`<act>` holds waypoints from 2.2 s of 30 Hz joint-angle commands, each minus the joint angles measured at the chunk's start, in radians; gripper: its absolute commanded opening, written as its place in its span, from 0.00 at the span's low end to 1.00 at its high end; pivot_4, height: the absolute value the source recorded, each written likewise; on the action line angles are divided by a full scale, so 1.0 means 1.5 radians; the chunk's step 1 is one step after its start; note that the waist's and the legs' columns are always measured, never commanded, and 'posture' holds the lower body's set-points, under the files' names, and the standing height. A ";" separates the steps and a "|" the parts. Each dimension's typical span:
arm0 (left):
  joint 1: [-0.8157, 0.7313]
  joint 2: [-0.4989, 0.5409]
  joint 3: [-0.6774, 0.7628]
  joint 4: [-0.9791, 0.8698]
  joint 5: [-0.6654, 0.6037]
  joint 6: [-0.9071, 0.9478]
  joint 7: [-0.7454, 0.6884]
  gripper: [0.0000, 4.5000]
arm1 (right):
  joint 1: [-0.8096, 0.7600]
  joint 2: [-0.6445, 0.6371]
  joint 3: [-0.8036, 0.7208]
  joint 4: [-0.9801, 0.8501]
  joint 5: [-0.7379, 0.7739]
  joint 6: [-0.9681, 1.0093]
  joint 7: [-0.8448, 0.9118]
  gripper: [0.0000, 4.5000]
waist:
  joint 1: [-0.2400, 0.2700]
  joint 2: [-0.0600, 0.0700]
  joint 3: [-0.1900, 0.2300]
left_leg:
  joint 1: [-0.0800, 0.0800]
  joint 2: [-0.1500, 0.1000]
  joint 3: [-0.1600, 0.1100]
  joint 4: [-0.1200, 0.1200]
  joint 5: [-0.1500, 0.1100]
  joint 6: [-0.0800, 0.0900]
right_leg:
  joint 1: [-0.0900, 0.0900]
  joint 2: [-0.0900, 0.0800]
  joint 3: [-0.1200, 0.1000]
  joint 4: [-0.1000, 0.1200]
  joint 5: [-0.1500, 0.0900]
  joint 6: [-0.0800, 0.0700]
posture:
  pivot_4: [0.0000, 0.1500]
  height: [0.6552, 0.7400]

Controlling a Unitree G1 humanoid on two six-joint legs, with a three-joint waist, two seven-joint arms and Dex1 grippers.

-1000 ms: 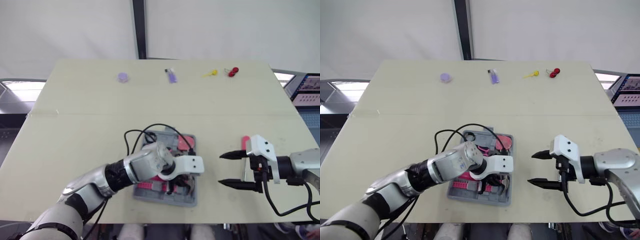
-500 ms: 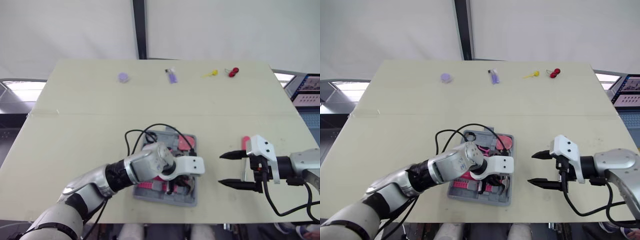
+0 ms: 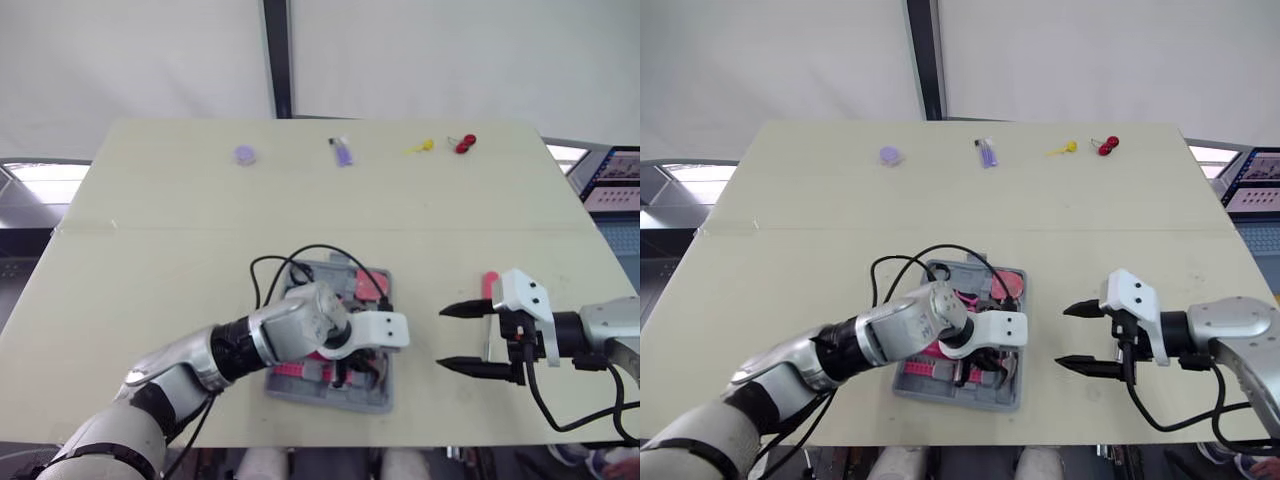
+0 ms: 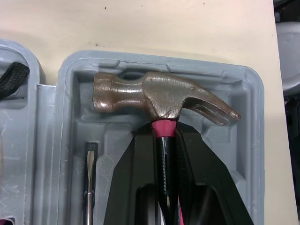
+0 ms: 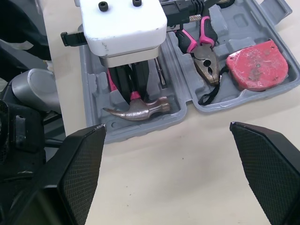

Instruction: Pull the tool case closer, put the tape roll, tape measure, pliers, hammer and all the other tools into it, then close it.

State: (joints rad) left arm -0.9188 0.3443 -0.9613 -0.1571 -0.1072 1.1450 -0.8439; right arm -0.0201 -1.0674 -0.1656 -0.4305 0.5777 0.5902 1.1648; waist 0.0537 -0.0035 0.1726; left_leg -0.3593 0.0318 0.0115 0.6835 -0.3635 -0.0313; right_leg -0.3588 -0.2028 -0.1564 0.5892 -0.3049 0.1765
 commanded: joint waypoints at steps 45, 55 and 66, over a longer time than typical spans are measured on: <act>-0.016 0.003 -0.014 -0.053 0.002 0.013 0.003 0.64 | -0.008 0.010 -0.013 -0.024 0.006 0.002 -0.015 1.00 | 0.000 0.000 0.000 | 0.000 0.000 0.000 0.000 0.000 0.000 | 0.000 0.000 0.000 0.000 0.000 0.000 | 1.00 1.00; -0.053 0.003 0.069 -0.082 -0.051 0.045 -0.033 0.64 | -0.004 0.003 -0.018 -0.028 0.011 0.009 -0.006 1.00 | 0.001 0.000 0.000 | 0.000 0.000 0.000 0.000 0.000 0.000 | 0.000 0.000 0.000 0.000 0.000 0.000 | 1.00 1.00; 0.030 0.028 0.390 0.006 -0.140 -0.219 -0.075 0.64 | -0.016 0.007 -0.034 -0.033 0.029 0.027 -0.016 1.00 | -0.003 0.001 -0.001 | 0.000 0.000 0.000 0.000 0.000 0.000 | 0.000 0.000 0.000 0.000 0.000 0.000 | 1.00 1.00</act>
State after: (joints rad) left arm -0.9276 0.3753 -0.4272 -0.1854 -0.3135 0.9350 -0.9532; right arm -0.0311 -1.0525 -0.1752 -0.4608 0.6031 0.6333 1.1435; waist 0.0499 -0.0020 0.1717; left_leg -0.3587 0.0318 0.0114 0.6832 -0.3635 -0.0312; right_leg -0.3590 -0.2028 -0.1566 0.5893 -0.3050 0.1764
